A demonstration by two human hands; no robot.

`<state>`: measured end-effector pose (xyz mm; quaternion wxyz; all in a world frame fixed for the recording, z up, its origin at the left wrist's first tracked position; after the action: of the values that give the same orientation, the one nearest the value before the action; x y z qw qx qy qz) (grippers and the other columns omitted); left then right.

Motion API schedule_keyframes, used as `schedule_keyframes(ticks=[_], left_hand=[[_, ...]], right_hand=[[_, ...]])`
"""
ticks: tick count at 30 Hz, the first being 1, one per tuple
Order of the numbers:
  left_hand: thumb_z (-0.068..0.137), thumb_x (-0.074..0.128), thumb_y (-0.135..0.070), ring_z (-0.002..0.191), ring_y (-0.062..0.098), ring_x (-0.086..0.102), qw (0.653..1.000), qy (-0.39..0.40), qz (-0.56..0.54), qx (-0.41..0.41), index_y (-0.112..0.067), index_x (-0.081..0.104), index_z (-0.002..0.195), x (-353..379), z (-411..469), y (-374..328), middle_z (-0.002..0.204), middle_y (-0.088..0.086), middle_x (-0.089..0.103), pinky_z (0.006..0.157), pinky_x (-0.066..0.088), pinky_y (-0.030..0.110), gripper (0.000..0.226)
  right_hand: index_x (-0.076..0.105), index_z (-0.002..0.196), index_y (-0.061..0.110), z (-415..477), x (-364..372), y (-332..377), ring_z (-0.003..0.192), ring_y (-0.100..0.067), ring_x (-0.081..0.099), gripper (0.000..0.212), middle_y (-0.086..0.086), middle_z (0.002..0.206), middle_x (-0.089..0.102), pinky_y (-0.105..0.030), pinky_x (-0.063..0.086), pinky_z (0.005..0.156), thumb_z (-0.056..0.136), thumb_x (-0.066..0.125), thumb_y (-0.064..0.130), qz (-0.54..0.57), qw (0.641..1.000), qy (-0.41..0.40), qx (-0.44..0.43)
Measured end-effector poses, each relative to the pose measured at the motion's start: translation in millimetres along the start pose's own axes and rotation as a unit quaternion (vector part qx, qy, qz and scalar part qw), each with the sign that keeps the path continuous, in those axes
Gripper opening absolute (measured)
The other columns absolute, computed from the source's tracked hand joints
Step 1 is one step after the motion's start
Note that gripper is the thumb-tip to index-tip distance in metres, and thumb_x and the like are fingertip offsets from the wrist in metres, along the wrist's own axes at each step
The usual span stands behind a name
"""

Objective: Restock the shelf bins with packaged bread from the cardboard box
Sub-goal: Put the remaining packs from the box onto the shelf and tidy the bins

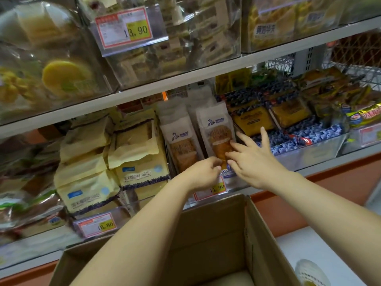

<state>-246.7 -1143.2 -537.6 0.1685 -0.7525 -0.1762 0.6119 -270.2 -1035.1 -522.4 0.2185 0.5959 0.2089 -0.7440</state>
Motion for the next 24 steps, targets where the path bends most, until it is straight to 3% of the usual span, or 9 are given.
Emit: schedule_keyframes(ticks=[3, 6, 10, 14, 17, 20, 22, 24], left_hand=[[0.101, 0.039, -0.031, 0.115, 0.018, 0.056, 0.996, -0.072, 0.028, 0.037, -0.027, 0.038, 0.141, -9, -25, 0, 0.134, 0.002, 0.055, 0.096, 0.048, 0.037, 0.040], [0.098, 0.045, -0.027, 0.113, 0.008, 0.054, 0.974, -0.199, 0.052, 0.090, -0.029, 0.051, 0.128, -22, -77, 4, 0.126, -0.008, 0.058, 0.095, 0.049, 0.033, 0.031], [0.091, 0.055, -0.019, 0.103, 0.011, 0.060, 0.960, -0.209, 0.121, 0.138, -0.025, 0.062, 0.112, -12, -144, 38, 0.112, -0.008, 0.065, 0.089, 0.050, 0.033, 0.023], [0.091, 0.053, -0.022, 0.111, 0.014, 0.058, 0.970, -0.132, 0.186, 0.078, -0.027, 0.059, 0.118, 17, -178, 99, 0.119, -0.008, 0.062, 0.093, 0.042, 0.029, 0.028], [0.094, 0.045, -0.025, 0.115, 0.016, 0.054, 0.975, -0.080, 0.209, 0.009, -0.027, 0.053, 0.125, 47, -186, 144, 0.126, -0.008, 0.057, 0.091, 0.040, 0.028, 0.032], [0.097, 0.041, -0.026, 0.116, 0.023, 0.054, 0.967, 0.072, 0.237, -0.068, -0.023, 0.047, 0.131, 98, -178, 183, 0.130, 0.001, 0.054, 0.082, 0.043, 0.032, 0.034], [0.098, 0.043, -0.024, 0.116, 0.028, 0.054, 0.950, 0.177, 0.235, -0.108, -0.018, 0.048, 0.131, 134, -173, 205, 0.130, 0.007, 0.054, 0.084, 0.047, 0.037, 0.034], [0.096, 0.048, -0.019, 0.114, 0.029, 0.056, 0.939, 0.223, 0.233, -0.119, -0.015, 0.049, 0.131, 158, -170, 221, 0.129, 0.009, 0.055, 0.086, 0.051, 0.040, 0.035]], right_hand=[[0.059, 0.125, 0.028, -14, -13, 6, 0.141, -0.018, 0.023, 0.033, 0.004, 0.146, 0.043, -0.050, 0.000, 0.112, 0.098, 0.042, 0.035, 0.079, 0.994, -0.073, 0.000], [0.068, 0.110, 0.021, -36, -37, 30, 0.114, -0.020, 0.052, 0.022, 0.003, 0.118, 0.064, -0.037, 0.035, 0.094, 0.091, 0.058, 0.025, 0.141, 0.977, -0.152, -0.058], [0.065, 0.110, 0.027, -58, -46, 85, 0.092, -0.004, 0.055, 0.021, 0.011, 0.105, 0.065, -0.019, 0.041, 0.079, 0.092, 0.055, 0.029, 0.193, 0.970, -0.076, -0.124], [0.059, 0.119, 0.031, -67, -10, 155, 0.108, -0.013, 0.057, 0.028, 0.008, 0.117, 0.063, -0.033, 0.048, 0.090, 0.092, 0.052, 0.038, 0.137, 0.960, 0.088, -0.226], [0.055, 0.126, 0.027, -76, 46, 199, 0.112, -0.021, 0.056, 0.035, 0.001, 0.123, 0.061, -0.033, 0.048, 0.089, 0.092, 0.054, 0.036, 0.084, 0.930, 0.245, -0.261], [0.051, 0.132, 0.019, -90, 109, 230, 0.110, -0.025, 0.057, 0.043, -0.006, 0.125, 0.058, -0.034, 0.050, 0.084, 0.090, 0.057, 0.027, 0.015, 0.896, 0.349, -0.274], [0.053, 0.130, 0.015, -100, 149, 240, 0.105, -0.023, 0.057, 0.041, -0.007, 0.124, 0.058, -0.034, 0.052, 0.080, 0.090, 0.058, 0.024, -0.012, 0.877, 0.399, -0.269], [0.053, 0.130, 0.015, -111, 188, 242, 0.105, -0.022, 0.056, 0.041, -0.007, 0.125, 0.057, -0.034, 0.052, 0.081, 0.090, 0.060, 0.024, -0.004, 0.859, 0.445, -0.254]])
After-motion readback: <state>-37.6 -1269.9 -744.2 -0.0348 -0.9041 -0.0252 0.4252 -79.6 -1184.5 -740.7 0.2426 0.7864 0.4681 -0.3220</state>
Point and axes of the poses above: each hand's wrist, its own z-axis towards the middle knuckle, its own x-axis out of the palm, y = z × x, the point moved 7 cm from there along z, towards the middle knuckle
